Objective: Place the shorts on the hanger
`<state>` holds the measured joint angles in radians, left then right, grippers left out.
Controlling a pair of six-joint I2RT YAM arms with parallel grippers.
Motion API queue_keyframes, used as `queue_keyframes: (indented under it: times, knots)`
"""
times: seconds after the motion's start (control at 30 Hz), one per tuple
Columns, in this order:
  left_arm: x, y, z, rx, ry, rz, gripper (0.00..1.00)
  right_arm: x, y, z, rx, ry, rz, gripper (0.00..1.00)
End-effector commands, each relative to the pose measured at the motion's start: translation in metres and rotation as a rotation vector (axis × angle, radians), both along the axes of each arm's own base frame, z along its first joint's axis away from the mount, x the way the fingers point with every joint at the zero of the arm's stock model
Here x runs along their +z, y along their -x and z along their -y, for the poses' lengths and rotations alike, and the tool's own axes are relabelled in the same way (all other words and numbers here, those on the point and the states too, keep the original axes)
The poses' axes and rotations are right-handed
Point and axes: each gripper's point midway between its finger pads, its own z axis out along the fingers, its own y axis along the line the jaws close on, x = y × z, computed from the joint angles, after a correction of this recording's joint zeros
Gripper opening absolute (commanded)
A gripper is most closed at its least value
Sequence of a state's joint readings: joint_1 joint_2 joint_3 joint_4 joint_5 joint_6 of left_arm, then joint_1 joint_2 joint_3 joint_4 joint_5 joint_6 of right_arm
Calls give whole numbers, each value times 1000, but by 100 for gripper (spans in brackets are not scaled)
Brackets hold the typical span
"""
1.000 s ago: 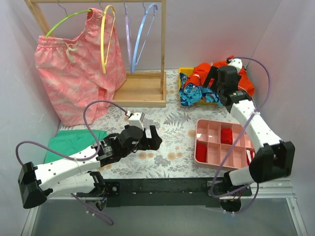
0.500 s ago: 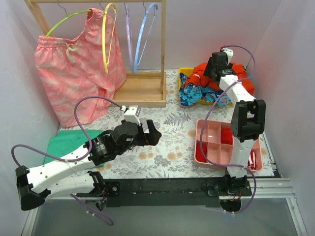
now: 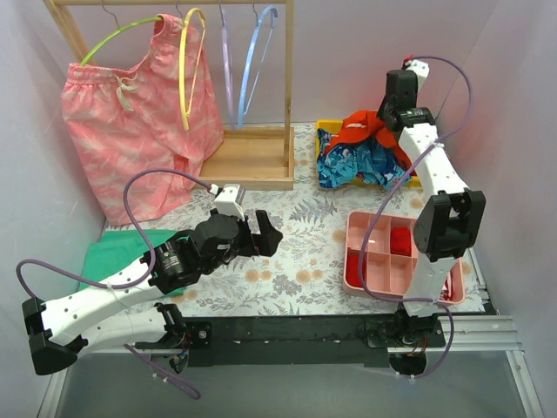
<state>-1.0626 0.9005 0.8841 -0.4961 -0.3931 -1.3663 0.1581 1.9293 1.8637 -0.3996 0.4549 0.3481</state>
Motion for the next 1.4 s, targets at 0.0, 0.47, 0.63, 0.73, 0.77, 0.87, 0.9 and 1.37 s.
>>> queue_keyframes:
  times: [0.0, 0.47, 0.63, 0.73, 0.77, 0.87, 0.9, 1.37]
  knots:
    - [29, -4, -2, 6, 36, 61, 98, 145, 17, 18, -52, 20, 311, 1]
    - [35, -6, 2, 13, 61, 73, 98, 330, 70, -1, 104, -73, 772, 1]
    - [41, -8, -1, 27, 67, 88, 98, 374, 111, -11, 190, -114, 887, 1]
    - [46, -9, -3, 37, 77, 99, 98, 394, 132, -19, 248, -148, 936, 1]
    - [48, -9, -4, 40, 80, 101, 98, 395, 136, -22, 263, -160, 935, 1]
    - [53, -11, -7, 59, 92, 107, 98, 396, 155, -37, 334, -224, 936, 1]
    - [53, -13, -10, 77, 92, 111, 98, 395, 160, -44, 360, -235, 934, 1]
    - [35, -4, -64, 303, 200, 17, 98, 380, 267, -199, 822, -482, 826, 1]
